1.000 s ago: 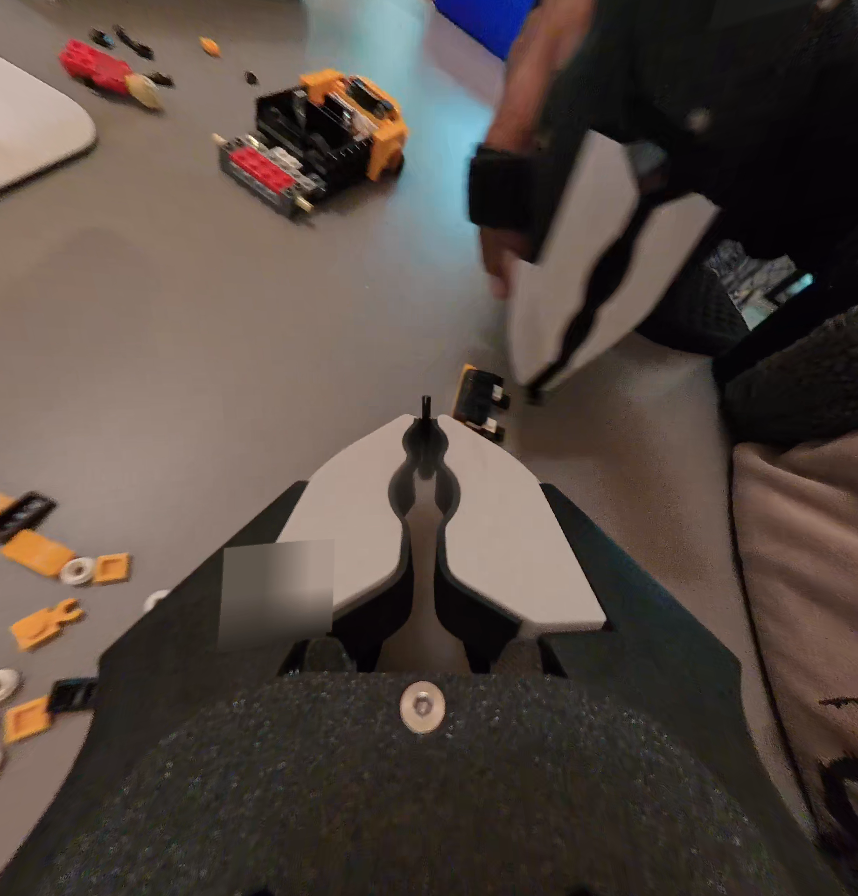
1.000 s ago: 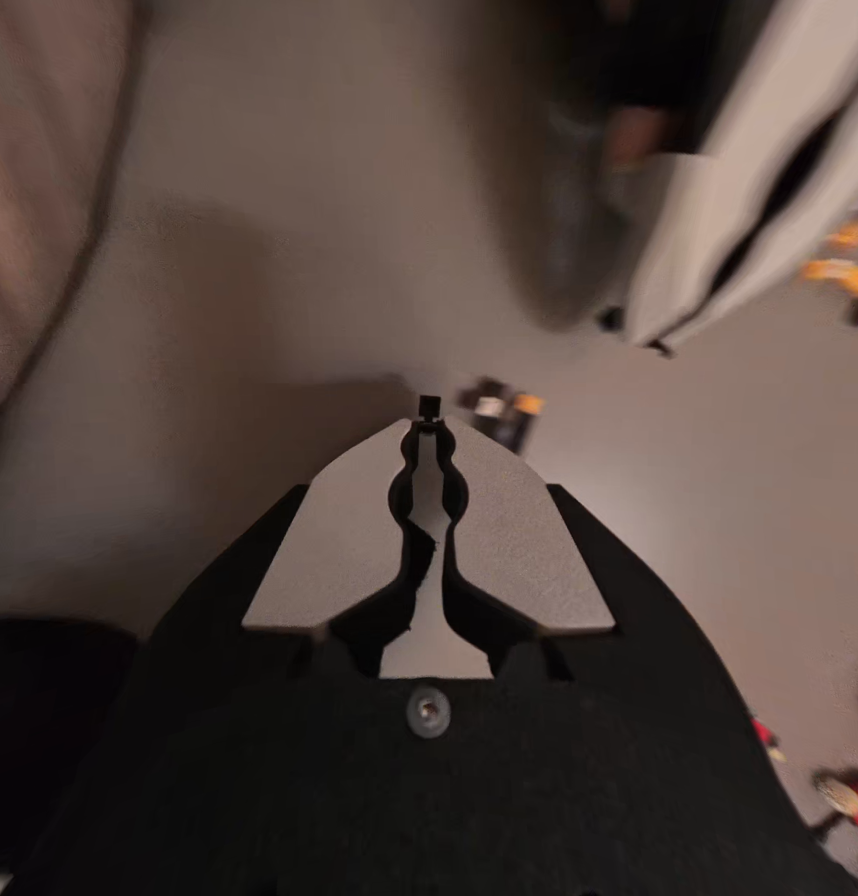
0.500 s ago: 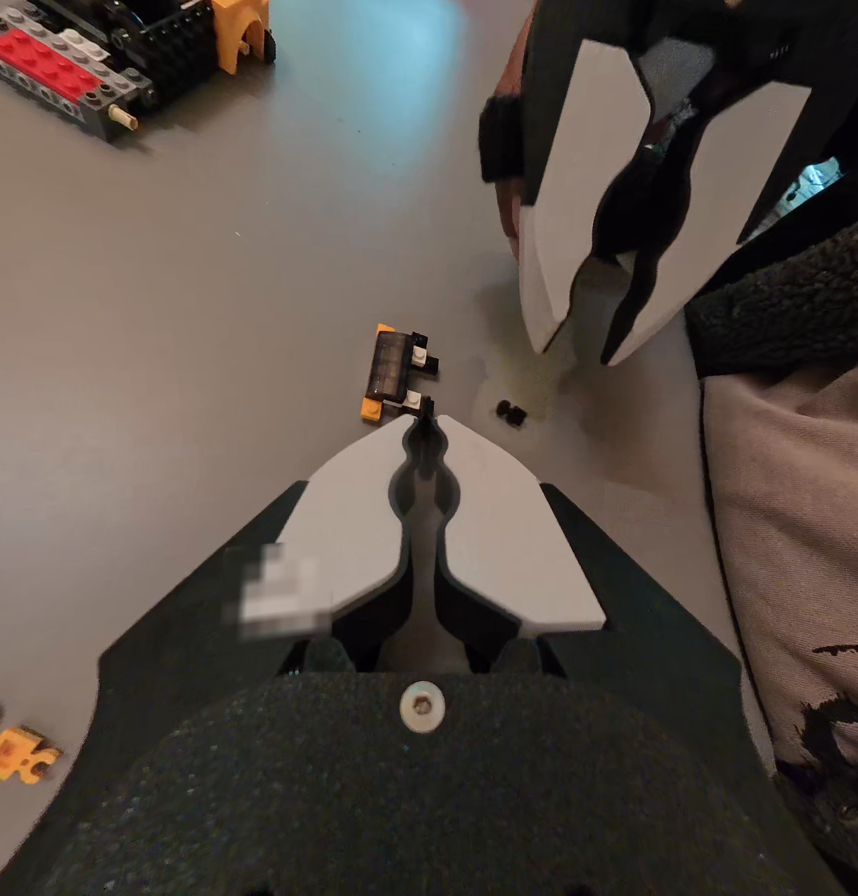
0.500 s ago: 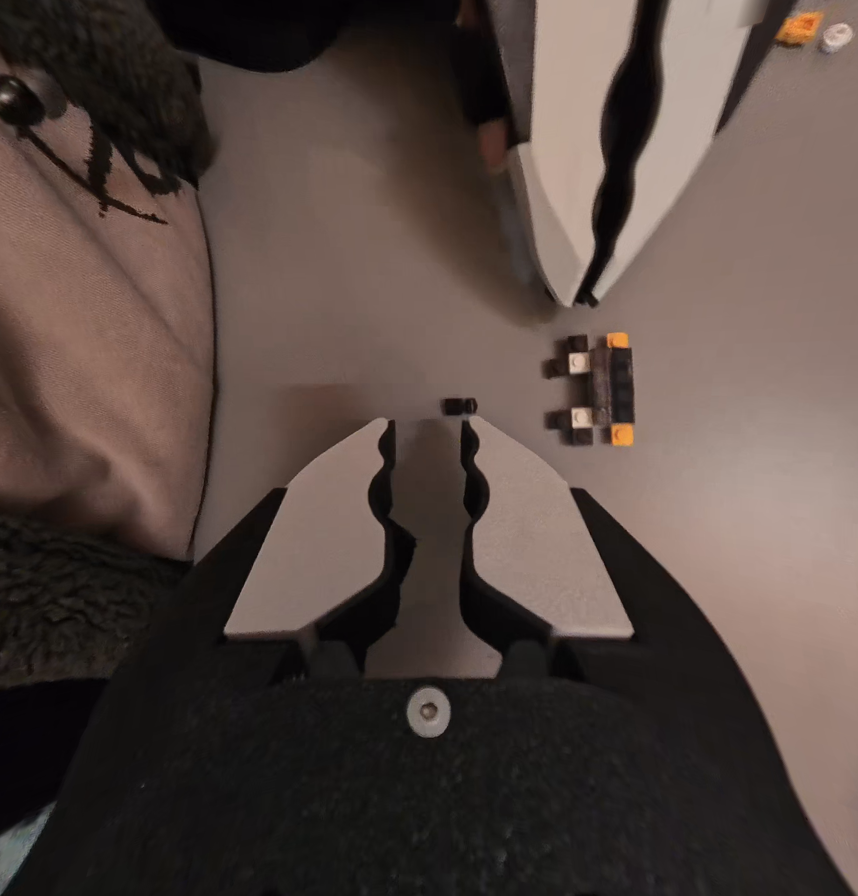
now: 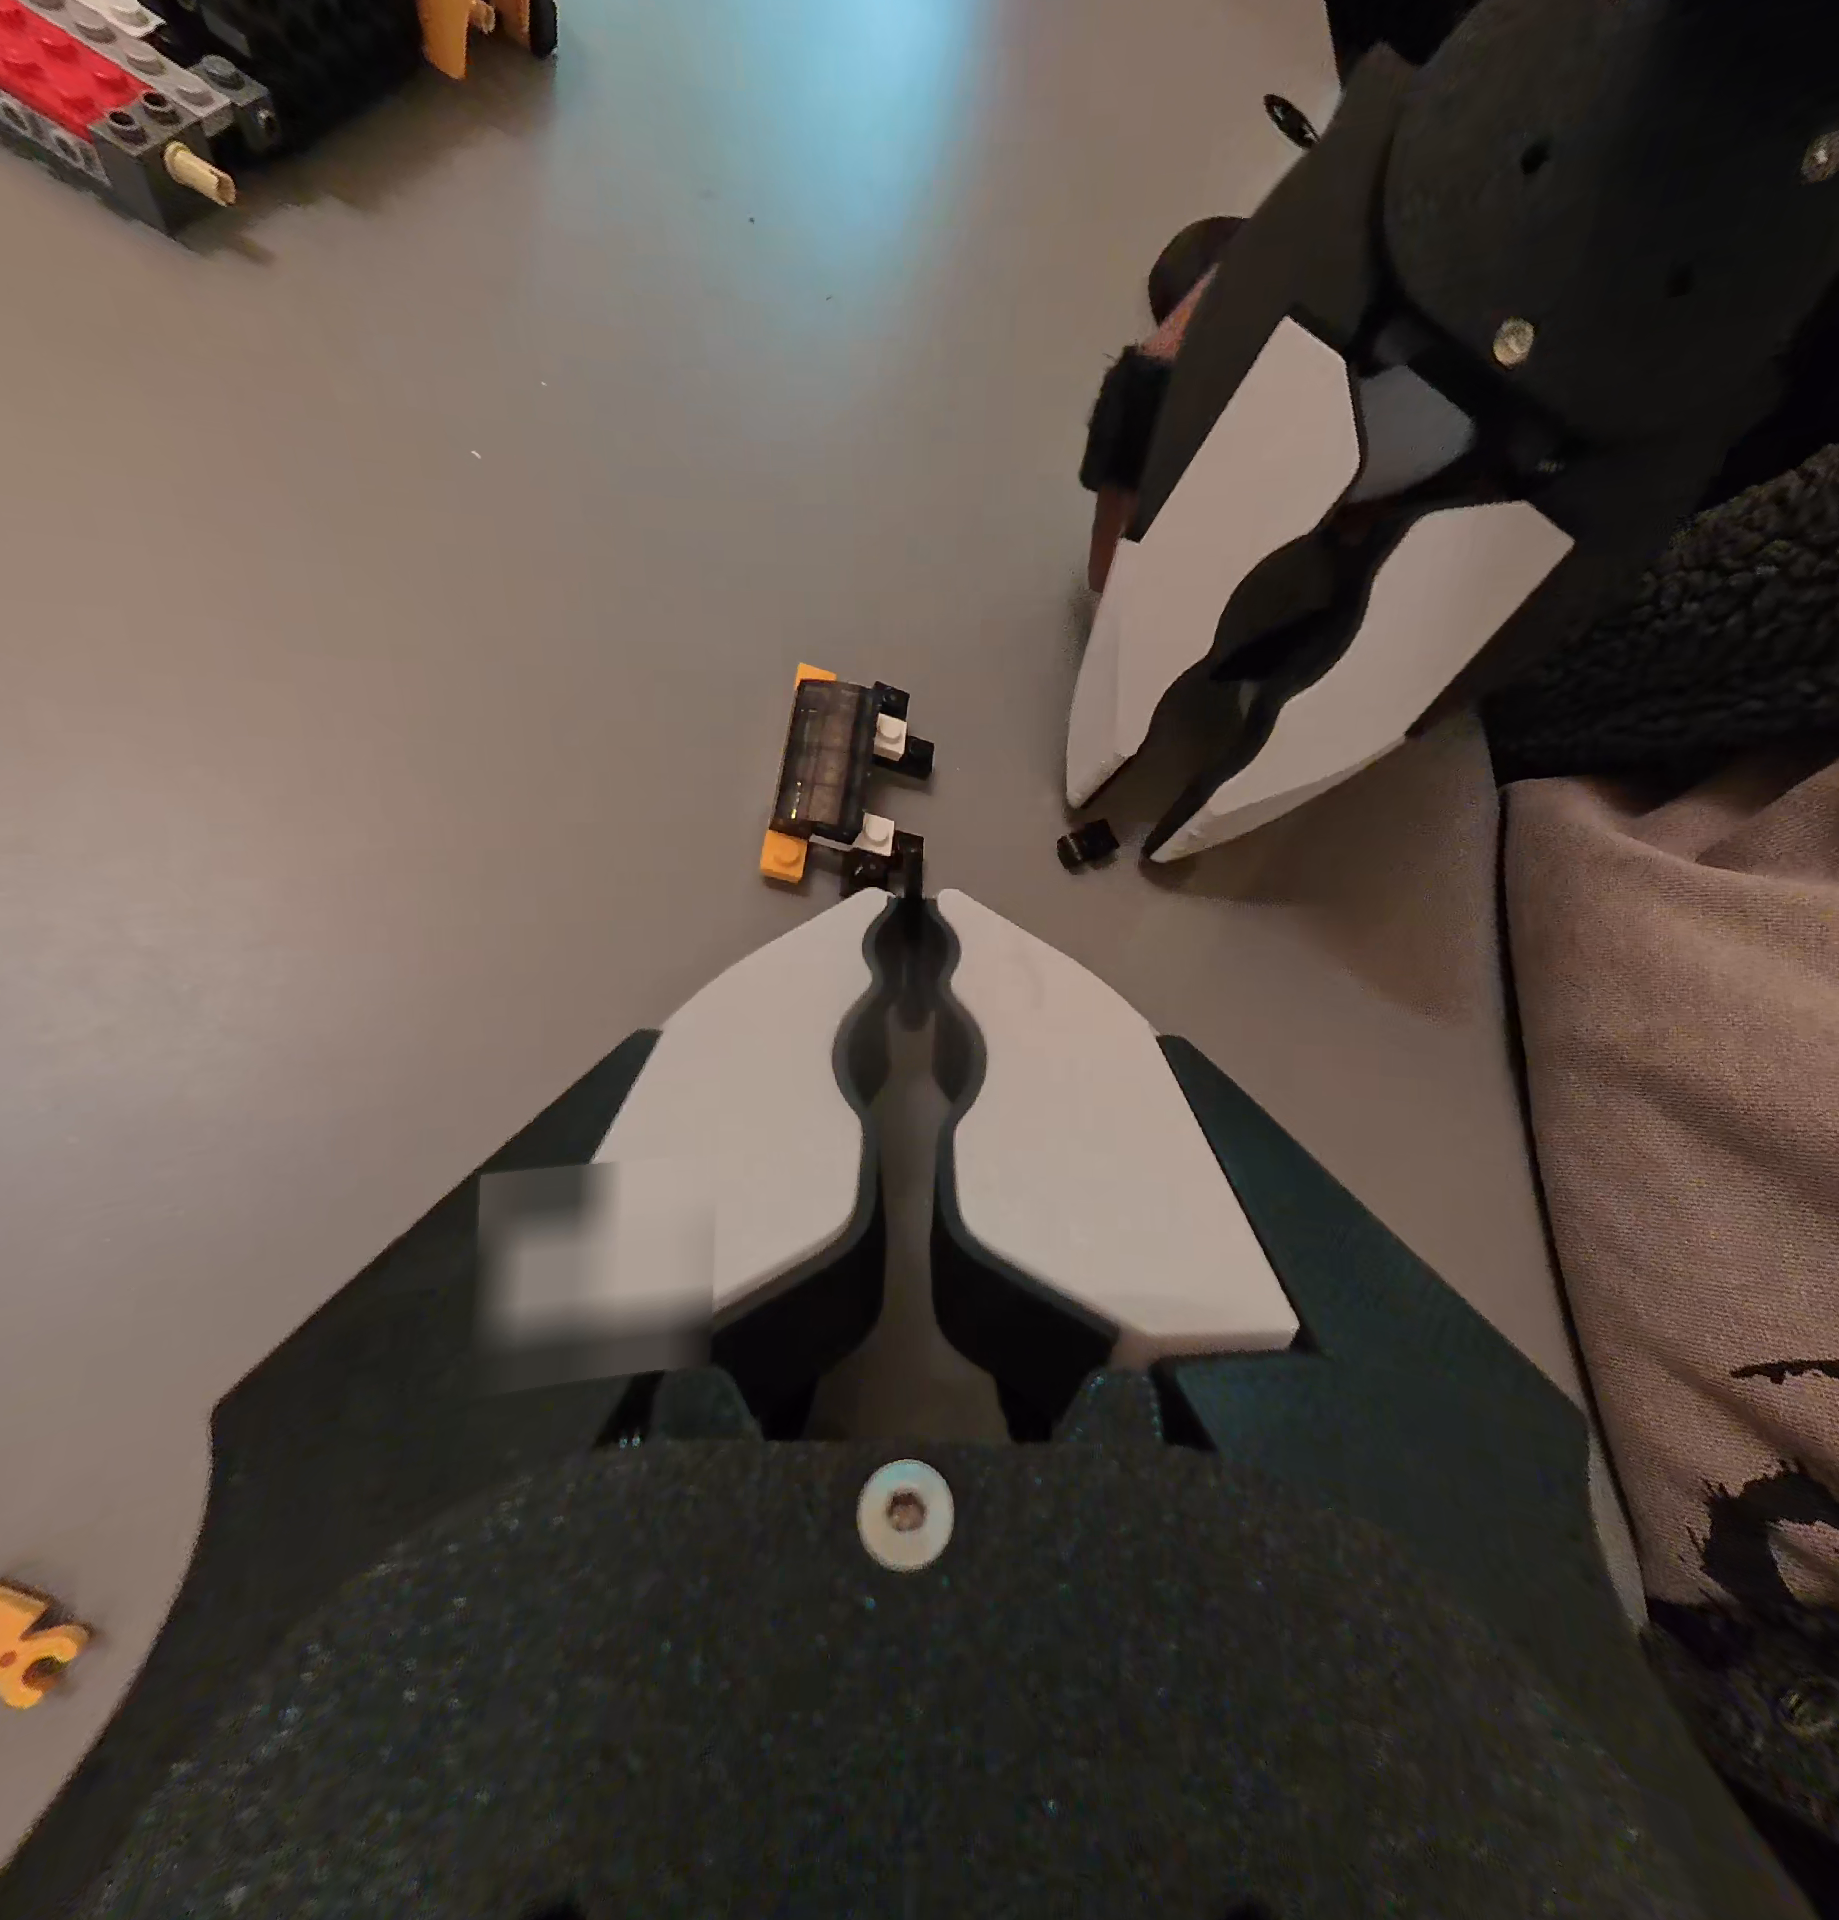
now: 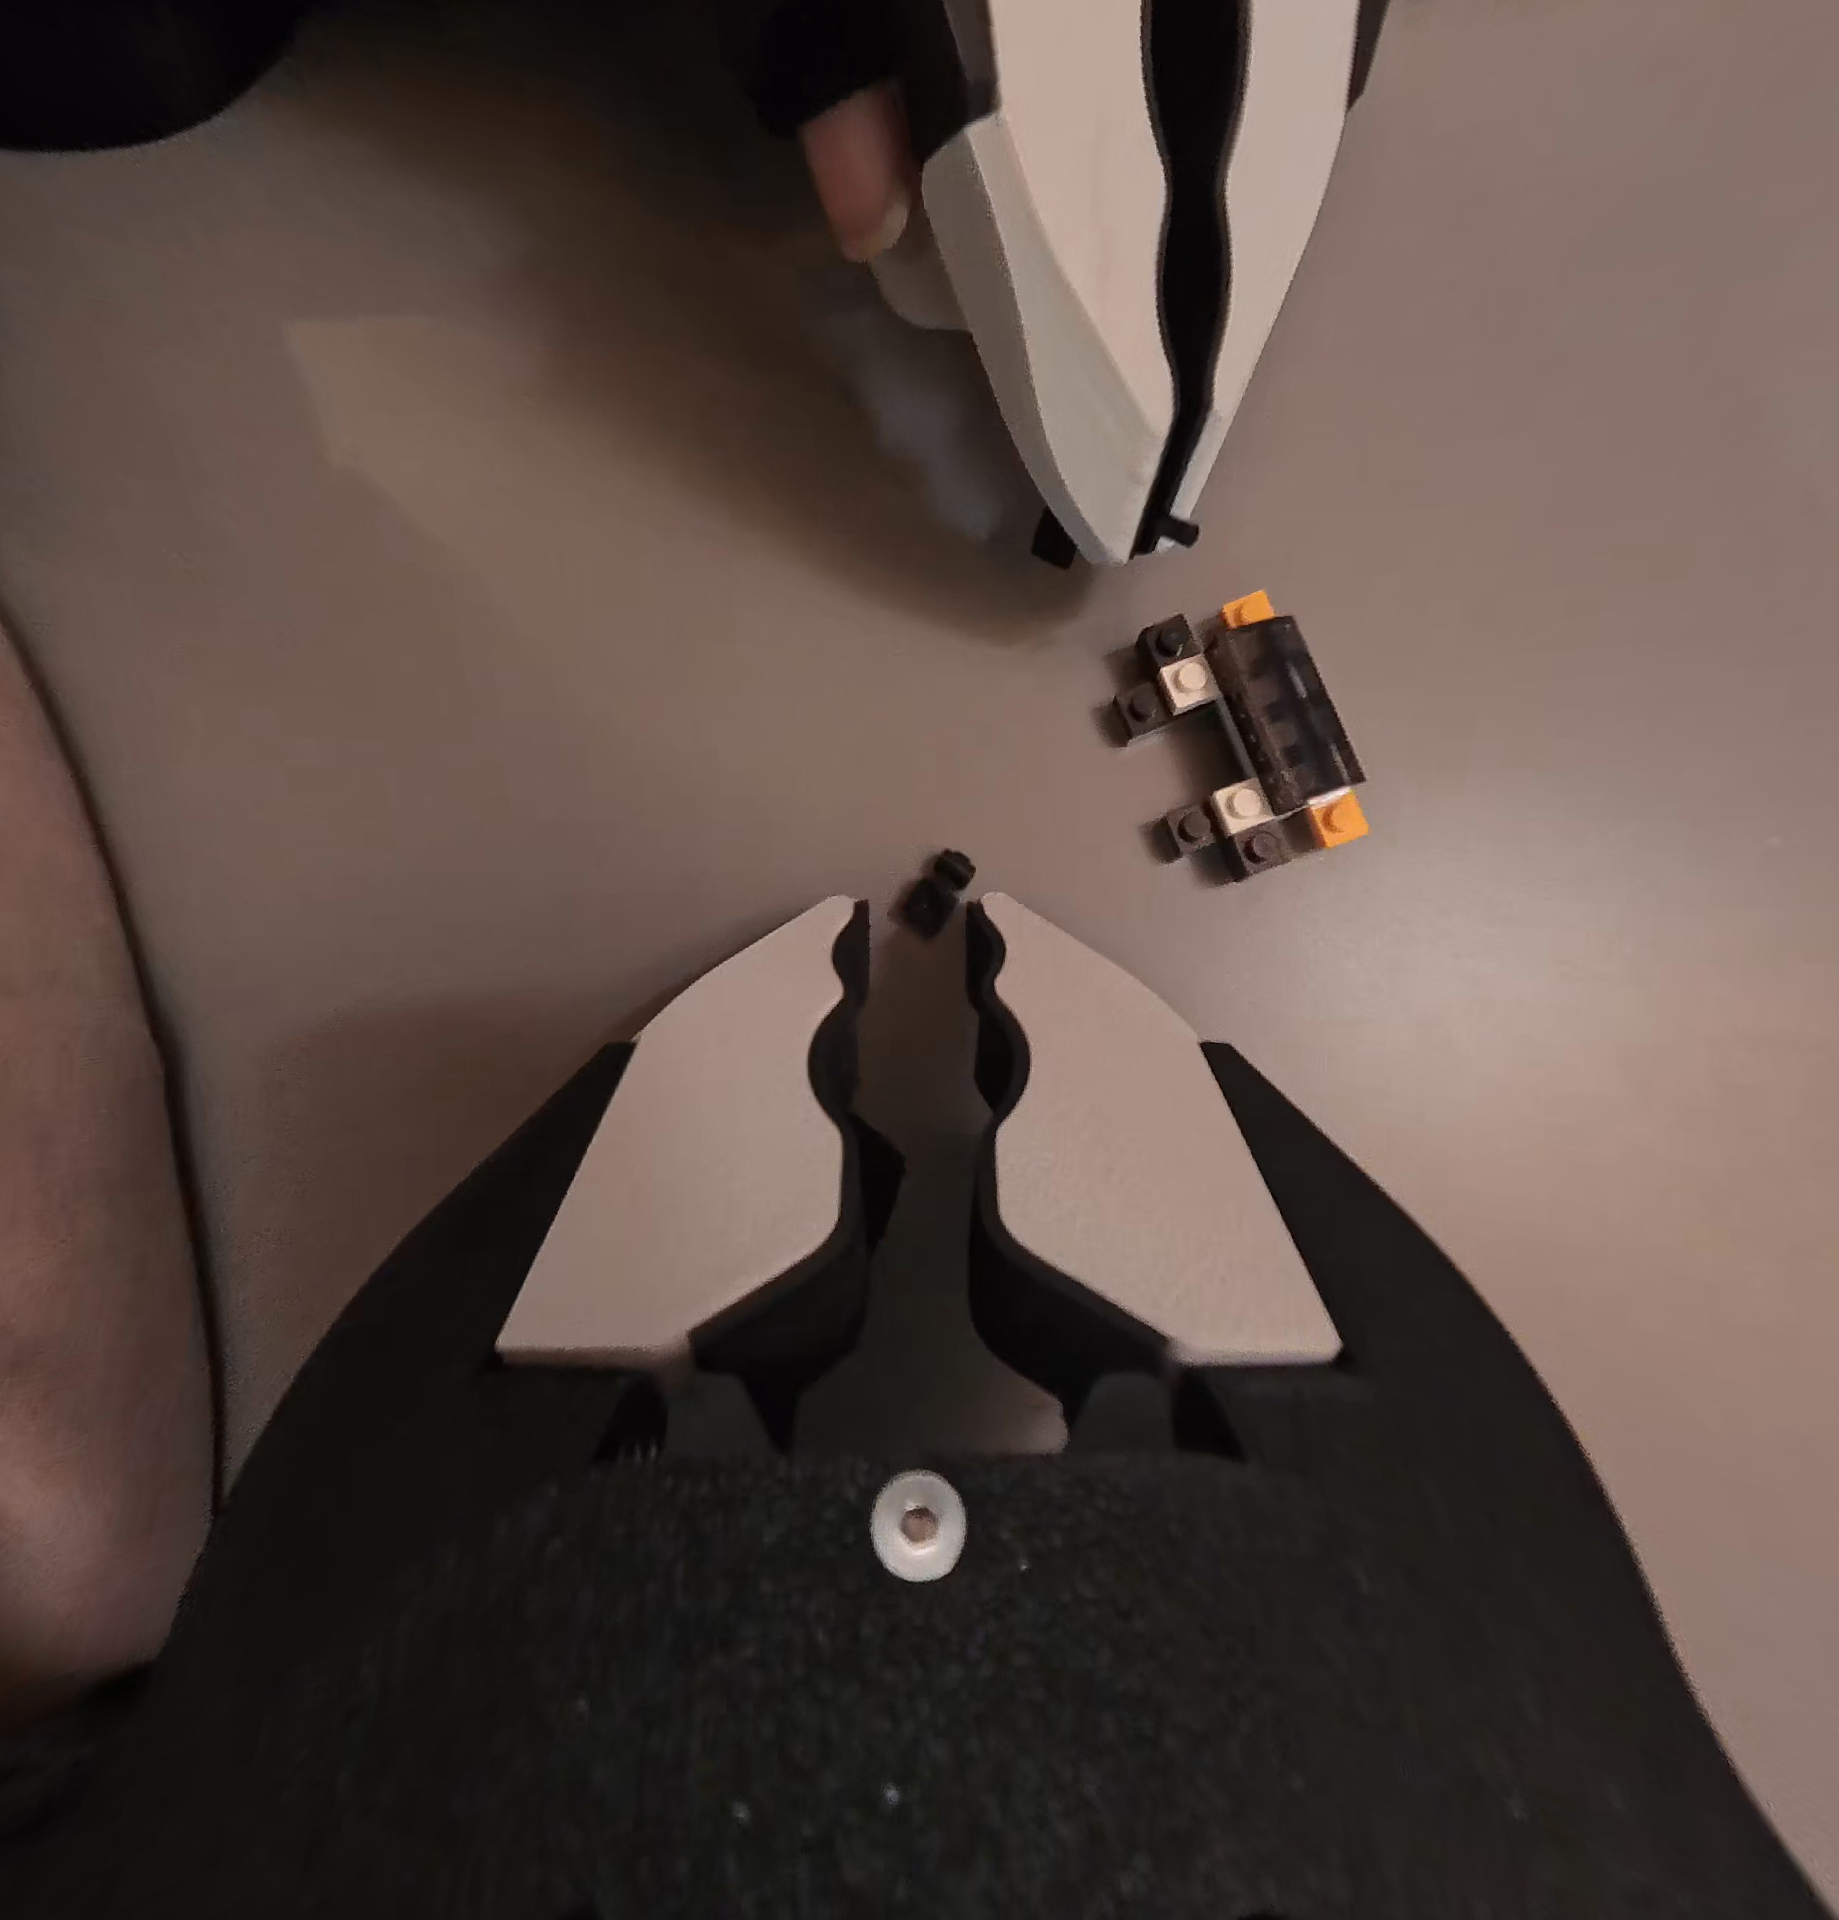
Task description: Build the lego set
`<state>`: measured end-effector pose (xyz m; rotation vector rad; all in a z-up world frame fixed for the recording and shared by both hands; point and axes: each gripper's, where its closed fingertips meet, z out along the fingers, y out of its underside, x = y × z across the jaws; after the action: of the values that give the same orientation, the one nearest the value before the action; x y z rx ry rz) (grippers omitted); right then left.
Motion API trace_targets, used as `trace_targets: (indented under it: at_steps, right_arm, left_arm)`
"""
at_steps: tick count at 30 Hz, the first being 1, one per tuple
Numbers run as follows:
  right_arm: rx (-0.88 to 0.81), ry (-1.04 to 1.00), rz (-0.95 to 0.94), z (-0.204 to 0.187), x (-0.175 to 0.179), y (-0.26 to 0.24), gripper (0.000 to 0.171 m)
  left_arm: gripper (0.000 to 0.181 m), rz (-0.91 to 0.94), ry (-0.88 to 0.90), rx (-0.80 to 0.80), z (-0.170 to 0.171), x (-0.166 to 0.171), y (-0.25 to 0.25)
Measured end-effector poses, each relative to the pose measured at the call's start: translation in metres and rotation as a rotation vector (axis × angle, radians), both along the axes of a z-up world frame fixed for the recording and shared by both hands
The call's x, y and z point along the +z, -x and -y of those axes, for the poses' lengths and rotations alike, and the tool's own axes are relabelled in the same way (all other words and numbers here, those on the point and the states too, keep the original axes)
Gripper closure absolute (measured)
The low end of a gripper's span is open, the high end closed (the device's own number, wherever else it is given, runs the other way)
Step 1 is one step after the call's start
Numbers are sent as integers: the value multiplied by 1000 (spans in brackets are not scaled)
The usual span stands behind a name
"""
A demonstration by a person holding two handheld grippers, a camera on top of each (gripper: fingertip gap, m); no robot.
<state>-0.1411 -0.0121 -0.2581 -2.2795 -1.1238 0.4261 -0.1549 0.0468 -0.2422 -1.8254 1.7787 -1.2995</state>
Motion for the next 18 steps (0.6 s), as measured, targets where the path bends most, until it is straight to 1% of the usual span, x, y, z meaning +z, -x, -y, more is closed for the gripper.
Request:
trace_targets:
  at_steps: [4,6,8,9,11,13,15,16,18]
  right_arm:
    - [-27,-89,81,-2,-2,6,154]
    - [-34,-118,112,-6,-3,5,162]
    - [-57,-99,90,-8,-3,4,162]
    - [-75,-59,50,-8,-3,4,161]
    - [-138,77,-96,-4,0,5,160]
    - [-199,251,-283,1,7,3,159]
    - [-226,453,-517,10,24,7,158]
    - [-253,529,-599,13,29,5,157]
    - [-300,607,-673,16,31,-5,152]
  left_arm:
    - [179,-2,-5,-5,2,0,0]
    - [179,-3,-8,-9,3,1,0]
    - [179,-5,-13,-13,4,1,0]
    - [179,-7,-15,-14,4,1,0]
    - [179,-10,-18,-16,5,1,1]
    - [179,-14,-16,-18,5,1,1]
    - [179,-20,-10,-20,5,-1,2]
    - [179,-24,-7,-22,6,-1,2]
    - [179,-32,-2,-26,7,-3,2]
